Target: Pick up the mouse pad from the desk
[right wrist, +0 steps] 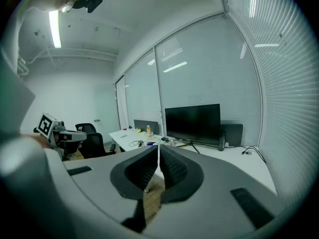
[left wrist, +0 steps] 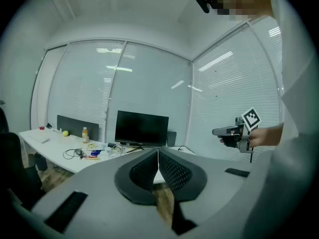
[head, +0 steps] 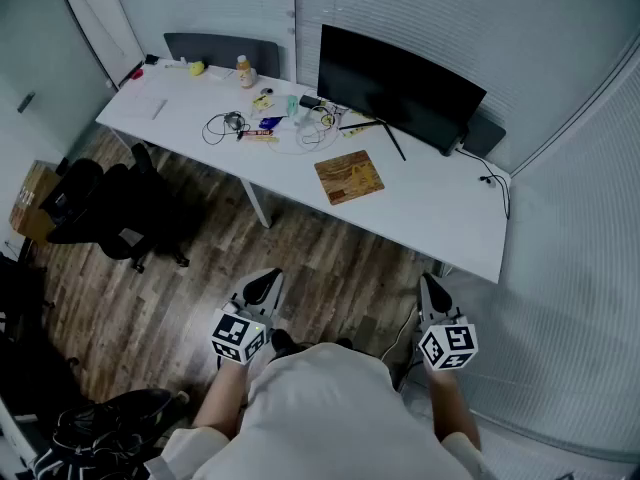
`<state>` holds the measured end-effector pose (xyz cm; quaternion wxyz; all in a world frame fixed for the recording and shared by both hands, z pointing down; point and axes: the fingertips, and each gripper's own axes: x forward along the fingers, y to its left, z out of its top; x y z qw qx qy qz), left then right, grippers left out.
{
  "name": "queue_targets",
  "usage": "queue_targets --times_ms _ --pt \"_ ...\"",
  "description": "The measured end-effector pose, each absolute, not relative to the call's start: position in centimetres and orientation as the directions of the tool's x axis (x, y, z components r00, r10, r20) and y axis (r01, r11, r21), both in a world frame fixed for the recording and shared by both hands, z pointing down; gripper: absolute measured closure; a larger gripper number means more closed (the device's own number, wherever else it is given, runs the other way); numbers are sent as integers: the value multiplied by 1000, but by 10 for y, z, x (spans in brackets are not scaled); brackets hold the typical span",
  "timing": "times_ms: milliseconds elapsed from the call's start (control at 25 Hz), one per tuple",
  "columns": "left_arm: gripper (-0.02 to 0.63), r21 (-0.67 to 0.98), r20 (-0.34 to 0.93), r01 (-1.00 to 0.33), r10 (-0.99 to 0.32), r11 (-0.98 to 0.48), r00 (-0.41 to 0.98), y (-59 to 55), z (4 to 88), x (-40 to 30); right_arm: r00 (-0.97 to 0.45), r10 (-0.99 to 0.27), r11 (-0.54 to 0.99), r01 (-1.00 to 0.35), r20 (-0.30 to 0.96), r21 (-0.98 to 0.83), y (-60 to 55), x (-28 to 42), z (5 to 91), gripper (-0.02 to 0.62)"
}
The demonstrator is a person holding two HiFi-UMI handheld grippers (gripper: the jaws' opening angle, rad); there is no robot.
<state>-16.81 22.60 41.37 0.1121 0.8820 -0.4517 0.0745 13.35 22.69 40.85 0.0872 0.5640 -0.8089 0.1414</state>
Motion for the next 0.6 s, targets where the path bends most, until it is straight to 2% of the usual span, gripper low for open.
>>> queue_targets --times_ms 600 --pt "588 115 245 -824 -788 -554 565 218 413 -157 -363 -885 334 -931 292 -146 212 145 406 558"
